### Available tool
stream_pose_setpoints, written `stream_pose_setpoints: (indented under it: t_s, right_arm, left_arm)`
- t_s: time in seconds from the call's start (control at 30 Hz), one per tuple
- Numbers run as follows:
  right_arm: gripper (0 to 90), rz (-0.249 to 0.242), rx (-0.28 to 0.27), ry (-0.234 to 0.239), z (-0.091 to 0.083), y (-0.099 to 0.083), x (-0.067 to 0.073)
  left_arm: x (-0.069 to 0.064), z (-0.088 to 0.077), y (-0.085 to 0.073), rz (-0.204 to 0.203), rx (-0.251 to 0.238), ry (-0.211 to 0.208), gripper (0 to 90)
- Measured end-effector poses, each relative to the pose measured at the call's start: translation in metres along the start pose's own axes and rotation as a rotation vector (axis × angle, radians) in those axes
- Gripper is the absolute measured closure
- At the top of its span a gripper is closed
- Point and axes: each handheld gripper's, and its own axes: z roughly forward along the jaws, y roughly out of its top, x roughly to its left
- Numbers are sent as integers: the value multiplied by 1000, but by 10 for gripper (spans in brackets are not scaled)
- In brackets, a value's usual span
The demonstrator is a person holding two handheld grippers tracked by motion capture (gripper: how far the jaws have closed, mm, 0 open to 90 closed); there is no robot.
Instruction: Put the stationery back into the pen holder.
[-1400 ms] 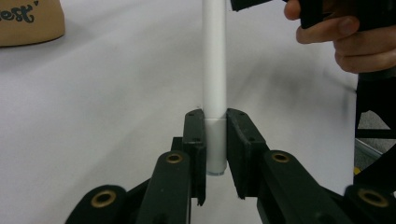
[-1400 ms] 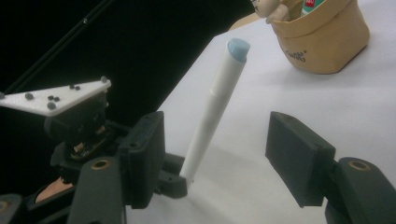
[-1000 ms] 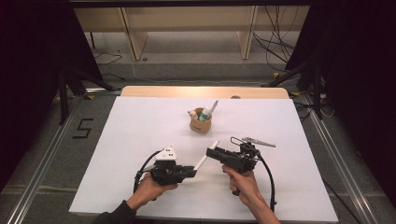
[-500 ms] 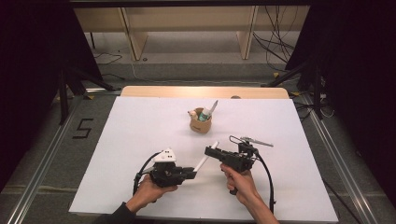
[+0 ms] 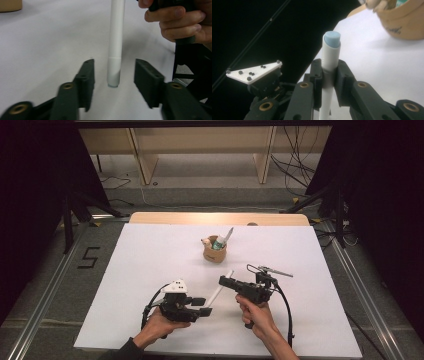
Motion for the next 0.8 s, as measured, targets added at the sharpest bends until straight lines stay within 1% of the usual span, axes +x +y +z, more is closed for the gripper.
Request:
stream_pose_setpoints:
  t_s: [0.07,0.1,0.13,0.17,0.2,0.23,0.3,0.43,0.57,0.67,0.7,0.77,0.8]
  right_arm:
    - [788,-24,-14,-14,-4,4,2]
    - [788,-32,-20,-19,-5,6,3]
    - [788,-39,-28,-21,-6,8,3]
    - [788,-44,-38,-26,-7,10,3]
    - [788,-52,-43,-30,-8,12,4]
    - [788,-65,-53,-40,-9,15,4]
    - [788,-94,-64,-61,-10,21,5]
    - [788,-106,-93,-82,-10,30,5]
    - [787,-144,-121,-108,-10,40,5]
    - [787,-170,-136,-133,-9,49,5]
    - [787,-171,-139,-140,-9,52,5]
    - [787,-189,-152,-149,-8,58,6]
    - [787,-196,-155,-161,-7,61,6]
  left_arm:
    - [1,-3,0,4,-9,10,367]
    - [1,-5,0,2,-15,10,345]
    - [2,-8,1,10,-21,19,328]
    - [3,-10,0,14,-28,30,312]
    - [3,-13,0,25,-35,51,293]
    - [4,-14,-1,37,-36,63,273]
    - [7,-19,-2,47,-40,91,244]
    - [14,-26,-5,35,-61,120,214]
    - [18,-33,-7,37,-74,133,209]
    - [21,-37,-9,42,-71,155,205]
    - [22,-38,-10,38,-73,159,202]
    - [24,-41,-13,31,-74,168,198]
    - [25,-42,-14,28,-71,171,196]
